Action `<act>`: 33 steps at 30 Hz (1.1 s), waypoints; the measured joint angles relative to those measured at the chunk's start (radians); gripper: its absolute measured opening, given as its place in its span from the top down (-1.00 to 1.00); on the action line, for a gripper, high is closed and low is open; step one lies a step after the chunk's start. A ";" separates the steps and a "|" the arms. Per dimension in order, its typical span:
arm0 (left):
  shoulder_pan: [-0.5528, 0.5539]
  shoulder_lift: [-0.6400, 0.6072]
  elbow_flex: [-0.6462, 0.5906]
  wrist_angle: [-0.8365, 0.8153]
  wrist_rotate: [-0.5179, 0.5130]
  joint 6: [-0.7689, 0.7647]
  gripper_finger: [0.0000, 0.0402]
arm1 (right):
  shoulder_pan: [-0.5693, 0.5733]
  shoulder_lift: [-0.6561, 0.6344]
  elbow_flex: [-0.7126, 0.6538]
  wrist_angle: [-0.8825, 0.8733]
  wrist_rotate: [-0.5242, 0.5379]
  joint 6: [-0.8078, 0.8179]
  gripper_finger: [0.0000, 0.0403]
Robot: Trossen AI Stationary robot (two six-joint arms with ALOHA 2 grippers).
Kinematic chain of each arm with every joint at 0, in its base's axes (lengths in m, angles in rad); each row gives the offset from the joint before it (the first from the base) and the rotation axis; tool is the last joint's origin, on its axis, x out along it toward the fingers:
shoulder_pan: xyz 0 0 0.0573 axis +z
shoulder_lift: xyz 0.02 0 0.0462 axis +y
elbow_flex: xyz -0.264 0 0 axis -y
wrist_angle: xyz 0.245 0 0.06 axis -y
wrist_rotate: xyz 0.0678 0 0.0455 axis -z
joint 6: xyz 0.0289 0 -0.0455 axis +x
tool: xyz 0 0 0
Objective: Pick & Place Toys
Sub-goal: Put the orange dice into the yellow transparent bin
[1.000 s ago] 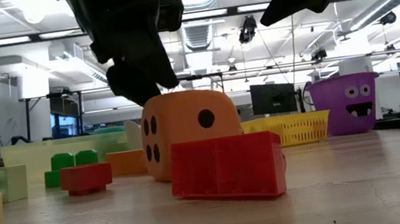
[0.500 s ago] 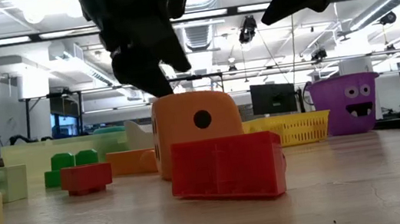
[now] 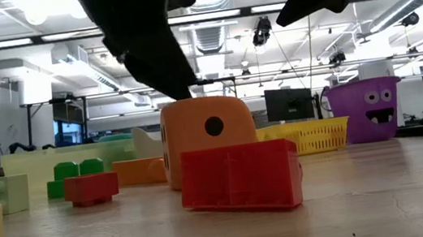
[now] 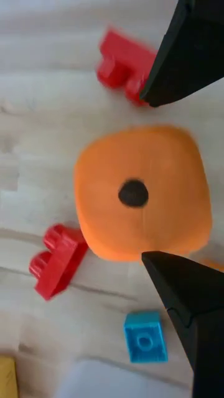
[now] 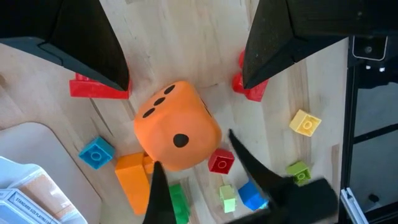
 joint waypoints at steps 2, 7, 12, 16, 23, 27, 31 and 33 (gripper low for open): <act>0.000 0.015 0.000 -0.001 -0.030 0.008 -0.98 | 0.000 0.000 0.000 0.001 0.000 0.000 -0.53; 0.001 0.034 0.000 0.007 -0.041 0.020 -0.98 | 0.002 0.000 0.000 0.001 0.000 -0.004 -0.53; 0.006 0.034 0.000 0.003 -0.041 -0.018 -0.98 | 0.002 0.000 0.000 0.001 0.000 -0.005 -0.53; 0.009 0.047 0.000 -0.004 -0.041 -0.088 -0.98 | 0.002 0.000 0.000 0.001 0.000 -0.004 -0.53; 0.011 0.062 -0.004 -0.022 -0.043 -0.207 -0.98 | 0.008 0.000 -0.001 0.005 0.000 -0.004 -0.53; 0.011 0.062 -0.002 -0.038 -0.056 -0.258 -0.98 | 0.008 0.000 -0.001 0.006 0.000 -0.004 -0.53; 0.011 0.062 -0.004 -0.039 -0.056 -0.242 -0.98 | 0.008 0.000 -0.001 0.007 0.000 -0.004 -0.53; 0.011 0.062 -0.005 -0.037 -0.056 -0.260 -0.98 | 0.008 0.000 -0.001 0.007 0.000 -0.003 -0.53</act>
